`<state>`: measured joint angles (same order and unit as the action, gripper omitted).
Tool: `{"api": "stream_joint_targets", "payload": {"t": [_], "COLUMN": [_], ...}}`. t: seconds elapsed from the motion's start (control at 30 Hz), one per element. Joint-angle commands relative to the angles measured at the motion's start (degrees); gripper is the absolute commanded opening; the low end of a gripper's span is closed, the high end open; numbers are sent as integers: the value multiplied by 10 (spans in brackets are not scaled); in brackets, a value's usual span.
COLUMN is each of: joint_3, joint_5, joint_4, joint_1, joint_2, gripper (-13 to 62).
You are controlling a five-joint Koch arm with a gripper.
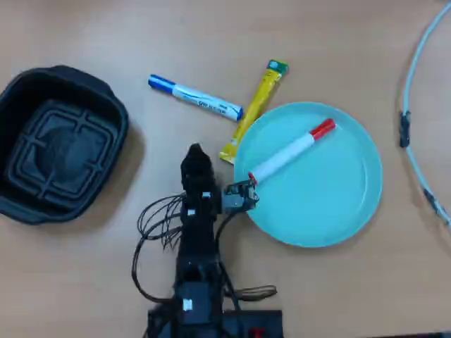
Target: Pick up the blue pen and put it in the black bowl
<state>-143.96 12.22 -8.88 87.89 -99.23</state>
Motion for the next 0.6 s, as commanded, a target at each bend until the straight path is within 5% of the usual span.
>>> {"api": "stream_joint_targets", "payload": {"t": [0.0, 0.57], "joint_3": [518, 581], "joint_5": [-110, -271], "joint_4": [-665, -710], "joint_1": [-134, -104], "joint_2": [103, 98], "gripper": [335, 333]}}
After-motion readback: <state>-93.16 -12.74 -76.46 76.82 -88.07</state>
